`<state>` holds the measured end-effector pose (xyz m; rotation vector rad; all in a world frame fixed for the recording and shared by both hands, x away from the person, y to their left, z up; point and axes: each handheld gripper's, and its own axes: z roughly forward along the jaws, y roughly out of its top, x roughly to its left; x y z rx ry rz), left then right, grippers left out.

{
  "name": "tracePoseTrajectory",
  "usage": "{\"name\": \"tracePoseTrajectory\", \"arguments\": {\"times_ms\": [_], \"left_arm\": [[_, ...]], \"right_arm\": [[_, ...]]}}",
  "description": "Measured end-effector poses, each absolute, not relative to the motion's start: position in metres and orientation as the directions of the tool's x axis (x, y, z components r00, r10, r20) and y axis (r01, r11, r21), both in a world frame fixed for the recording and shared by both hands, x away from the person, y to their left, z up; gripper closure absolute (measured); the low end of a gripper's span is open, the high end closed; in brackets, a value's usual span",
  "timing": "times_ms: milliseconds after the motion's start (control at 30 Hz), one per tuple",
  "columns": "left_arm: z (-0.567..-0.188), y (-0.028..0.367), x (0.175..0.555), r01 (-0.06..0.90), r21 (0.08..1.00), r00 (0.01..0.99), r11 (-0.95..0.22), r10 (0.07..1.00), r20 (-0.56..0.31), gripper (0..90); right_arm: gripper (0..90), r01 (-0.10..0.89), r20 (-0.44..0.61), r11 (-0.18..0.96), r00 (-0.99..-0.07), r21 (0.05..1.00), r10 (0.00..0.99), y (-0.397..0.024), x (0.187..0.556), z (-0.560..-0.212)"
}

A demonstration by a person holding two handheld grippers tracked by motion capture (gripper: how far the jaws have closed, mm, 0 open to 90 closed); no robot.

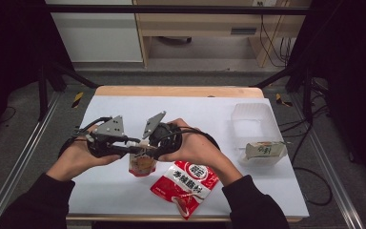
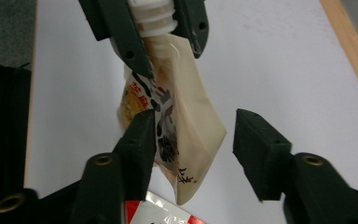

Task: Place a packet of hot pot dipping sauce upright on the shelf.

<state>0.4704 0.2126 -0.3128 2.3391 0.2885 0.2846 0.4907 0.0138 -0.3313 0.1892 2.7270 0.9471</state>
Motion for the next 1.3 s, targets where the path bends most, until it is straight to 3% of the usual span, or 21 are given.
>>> {"name": "tracePoseTrajectory", "arguments": {"times_ms": [300, 567, 733, 867, 967, 1300], "left_arm": [[-0.314, 0.212, 0.470, 0.120, 0.714, 0.950, -0.690, 0.289, 0.120, 72.7], [-0.315, 0.213, 0.471, 0.127, 0.719, 0.947, -0.683, 0.299, 0.117, 72.5], [-0.317, 0.216, 0.471, 0.136, 0.742, 0.940, -0.656, 0.321, 0.112, 71.4], [-0.315, 0.221, 0.470, 0.145, 0.781, 0.925, -0.607, 0.364, 0.111, 60.1], [-0.314, 0.226, 0.469, 0.147, 0.804, 0.910, -0.576, 0.398, 0.119, 42.6], [-0.327, 0.240, 0.465, 0.187, 0.818, 0.876, -0.543, 0.469, 0.111, 22.9]], "right_arm": [[77.2, 0.073, -0.149, 0.805, -0.969, 0.588, 0.197, 0.013, 0.490, -0.332], [86.3, 0.067, -0.169, 0.812, -0.965, 0.580, 0.200, 0.014, 0.486, -0.330], [87.4, 0.059, -0.193, 0.816, -0.960, 0.575, 0.205, 0.013, 0.484, -0.325], [87.5, 0.045, -0.218, 0.826, -0.955, 0.562, 0.200, 0.010, 0.486, -0.320], [87.5, 0.046, -0.235, 0.834, -0.950, 0.550, 0.208, 0.006, 0.487, -0.318], [87.5, 0.048, -0.255, 0.834, -0.941, 0.549, 0.223, -0.007, 0.489, -0.314]]}}
